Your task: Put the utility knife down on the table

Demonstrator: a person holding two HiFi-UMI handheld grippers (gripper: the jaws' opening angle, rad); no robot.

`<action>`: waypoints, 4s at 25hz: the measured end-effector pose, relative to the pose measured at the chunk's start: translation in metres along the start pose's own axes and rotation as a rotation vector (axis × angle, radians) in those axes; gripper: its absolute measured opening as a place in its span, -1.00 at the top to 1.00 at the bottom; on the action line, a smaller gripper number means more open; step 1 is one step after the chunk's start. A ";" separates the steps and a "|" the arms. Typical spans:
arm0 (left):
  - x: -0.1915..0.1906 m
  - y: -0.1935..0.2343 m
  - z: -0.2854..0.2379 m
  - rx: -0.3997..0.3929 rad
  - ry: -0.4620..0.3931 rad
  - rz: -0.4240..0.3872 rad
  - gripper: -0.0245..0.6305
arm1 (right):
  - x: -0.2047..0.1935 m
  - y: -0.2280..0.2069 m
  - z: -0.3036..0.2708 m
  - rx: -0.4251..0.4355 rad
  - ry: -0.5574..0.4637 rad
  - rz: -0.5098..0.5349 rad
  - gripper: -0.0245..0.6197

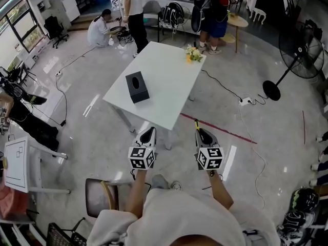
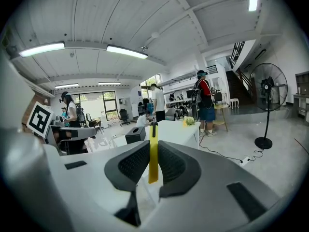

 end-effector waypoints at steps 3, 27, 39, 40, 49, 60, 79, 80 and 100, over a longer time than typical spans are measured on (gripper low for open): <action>-0.003 0.001 -0.005 0.005 0.003 0.001 0.86 | -0.002 -0.002 -0.007 0.006 0.004 -0.002 0.70; -0.018 0.079 -0.102 -0.021 0.025 0.051 0.86 | -0.011 -0.008 -0.129 -0.006 0.048 0.014 0.70; -0.002 0.170 -0.180 -0.069 0.049 0.081 0.86 | 0.012 0.011 -0.242 -0.064 0.056 0.034 0.70; 0.000 0.177 -0.187 -0.077 0.050 0.084 0.86 | 0.014 0.013 -0.251 -0.069 0.056 0.037 0.70; 0.004 0.214 -0.250 -0.177 0.064 0.092 0.86 | 0.018 0.011 -0.311 -0.133 0.053 0.049 0.70; -0.007 0.228 -0.283 -0.221 0.104 0.104 0.86 | 0.013 0.002 -0.336 -0.176 0.078 0.047 0.70; -0.019 0.211 -0.319 -0.109 0.140 0.086 0.86 | 0.010 -0.051 -0.378 -0.056 0.105 0.012 0.70; -0.019 0.210 -0.321 -0.099 0.140 0.085 0.86 | 0.008 -0.054 -0.381 -0.046 0.109 0.008 0.70; -0.051 0.204 -0.319 0.021 0.208 0.124 0.86 | -0.039 -0.072 -0.403 0.052 0.248 -0.033 0.70</action>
Point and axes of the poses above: the fingertips, and each gripper's own axes: z backward along the fingers, y to its left, x out of its top, the point moved 8 cm from there along z, backward along the fingers, and after that the axes turned 14 degrees about -y, right-handed, at the moved point
